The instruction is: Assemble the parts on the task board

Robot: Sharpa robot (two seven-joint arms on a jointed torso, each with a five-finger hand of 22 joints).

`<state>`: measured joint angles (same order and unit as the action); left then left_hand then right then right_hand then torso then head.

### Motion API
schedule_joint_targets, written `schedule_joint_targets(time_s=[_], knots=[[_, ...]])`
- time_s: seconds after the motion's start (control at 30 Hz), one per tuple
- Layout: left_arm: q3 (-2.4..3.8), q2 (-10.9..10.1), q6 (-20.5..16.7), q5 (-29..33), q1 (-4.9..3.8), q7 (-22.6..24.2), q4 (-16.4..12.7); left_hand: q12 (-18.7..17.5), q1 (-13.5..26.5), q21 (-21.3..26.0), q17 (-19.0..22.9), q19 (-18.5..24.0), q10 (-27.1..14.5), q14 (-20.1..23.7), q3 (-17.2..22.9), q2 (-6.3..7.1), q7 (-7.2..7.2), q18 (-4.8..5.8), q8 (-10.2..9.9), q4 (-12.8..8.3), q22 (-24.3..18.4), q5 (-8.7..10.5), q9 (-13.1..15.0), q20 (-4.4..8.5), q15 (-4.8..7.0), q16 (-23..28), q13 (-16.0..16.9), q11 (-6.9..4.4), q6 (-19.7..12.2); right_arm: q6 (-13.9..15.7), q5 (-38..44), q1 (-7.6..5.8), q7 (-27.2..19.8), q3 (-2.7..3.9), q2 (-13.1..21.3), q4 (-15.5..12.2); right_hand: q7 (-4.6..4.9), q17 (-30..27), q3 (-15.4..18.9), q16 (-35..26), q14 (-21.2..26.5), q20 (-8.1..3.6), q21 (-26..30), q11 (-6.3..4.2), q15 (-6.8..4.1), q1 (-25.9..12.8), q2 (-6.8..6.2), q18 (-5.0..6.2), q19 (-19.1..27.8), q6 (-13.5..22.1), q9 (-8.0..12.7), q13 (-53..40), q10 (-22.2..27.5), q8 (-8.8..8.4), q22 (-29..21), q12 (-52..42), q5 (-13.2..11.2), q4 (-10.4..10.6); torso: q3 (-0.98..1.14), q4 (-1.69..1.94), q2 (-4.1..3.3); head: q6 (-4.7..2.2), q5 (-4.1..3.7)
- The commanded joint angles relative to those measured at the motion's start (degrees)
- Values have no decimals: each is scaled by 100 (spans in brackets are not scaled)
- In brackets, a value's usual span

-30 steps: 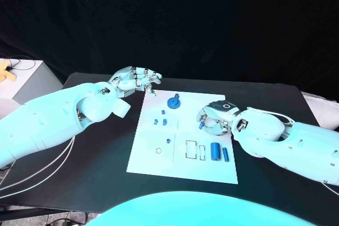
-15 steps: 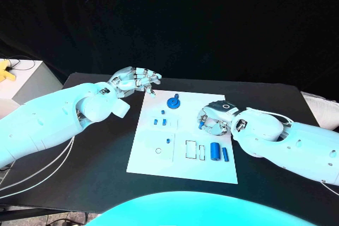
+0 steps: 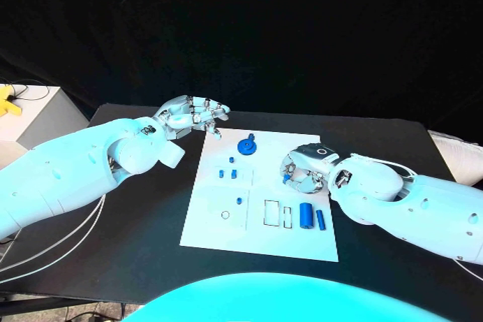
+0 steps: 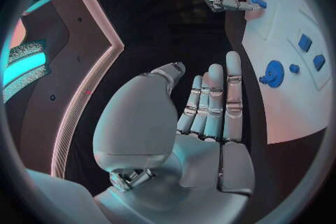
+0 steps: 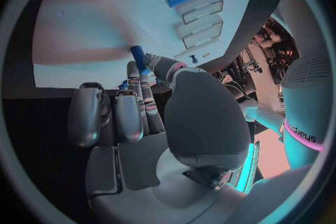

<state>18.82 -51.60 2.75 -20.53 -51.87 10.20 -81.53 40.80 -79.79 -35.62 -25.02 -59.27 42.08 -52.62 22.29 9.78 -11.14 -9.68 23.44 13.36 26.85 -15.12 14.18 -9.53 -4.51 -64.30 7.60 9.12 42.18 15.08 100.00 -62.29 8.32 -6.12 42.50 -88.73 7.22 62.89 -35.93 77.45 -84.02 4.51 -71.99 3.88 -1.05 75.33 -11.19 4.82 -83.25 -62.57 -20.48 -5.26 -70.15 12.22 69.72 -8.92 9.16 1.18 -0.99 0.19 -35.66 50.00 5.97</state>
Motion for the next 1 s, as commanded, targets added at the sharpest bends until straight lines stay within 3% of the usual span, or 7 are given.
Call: schedule_joint_targets(time_s=[0.03, 0.4, 0.77, 1.0], knots=[[5, 3, 109, 45, 0, 2, -10, -14, -34, 24, -10, -38, -32, 12, -24, -44, -151, -73, 37, 7, -8, 9, -6, -18, -28, 17, -9, -12, -43, 149, -120, 24, 20, -4, -17, -10, -33, -4, -33, 24, -97, -36, -49, -89, -57, 77, 181, -50, -39, -65, -122, -55, -169, 102, 40, -14, 24, -56, 0, -1, -1, 0, -7], [5, 4, 125, 43, 0, -24, 3, -14, -34, 24, -10, -38, -32, 12, -24, -44, -151, -73, 37, 7, -8, 9, -6, -18, -28, 17, -9, -12, -43, 536, -787, 27, 137, 13, 89, -190, -45, -35, -123, 14, -92, -64, -211, -117, -82, 125, 237, -87, -93, -61, -220, -104, -281, 184, 229, 9, 92, -140, -1, -3, 7, 0, -3], [4, 13, 141, 42, 1, -40, 25, -12, -43, 27, -10, -40, -35, 14, -25, -50, -149, -74, 44, 7, -11, 7, -6, -18, -28, 17, -10, -13, -40, 648, -1446, -99, 180, 171, 452, -863, -42, -51, -143, 8, -90, -69, -214, -116, -84, 119, 237, -87, -93, -54, -249, -116, -296, 205, 234, 26, 78, -162, -2, -12, 2, 0, 37], [4, 45, 129, 42, 6, -8, 36, -12, -43, 27, -10, -40, -35, 14, -25, -50, -149, -74, 44, 7, -11, 7, -6, -18, -28, 17, -10, -13, -40, 639, -1527, -63, 81, 173, 202, -1088, -42, -65, -155, 2, -87, -70, -207, -117, -85, 121, 242, -85, -89, -47, -261, -121, -299, 212, 227, 36, 69, -175, 5, -5, 0, 0, 82]])
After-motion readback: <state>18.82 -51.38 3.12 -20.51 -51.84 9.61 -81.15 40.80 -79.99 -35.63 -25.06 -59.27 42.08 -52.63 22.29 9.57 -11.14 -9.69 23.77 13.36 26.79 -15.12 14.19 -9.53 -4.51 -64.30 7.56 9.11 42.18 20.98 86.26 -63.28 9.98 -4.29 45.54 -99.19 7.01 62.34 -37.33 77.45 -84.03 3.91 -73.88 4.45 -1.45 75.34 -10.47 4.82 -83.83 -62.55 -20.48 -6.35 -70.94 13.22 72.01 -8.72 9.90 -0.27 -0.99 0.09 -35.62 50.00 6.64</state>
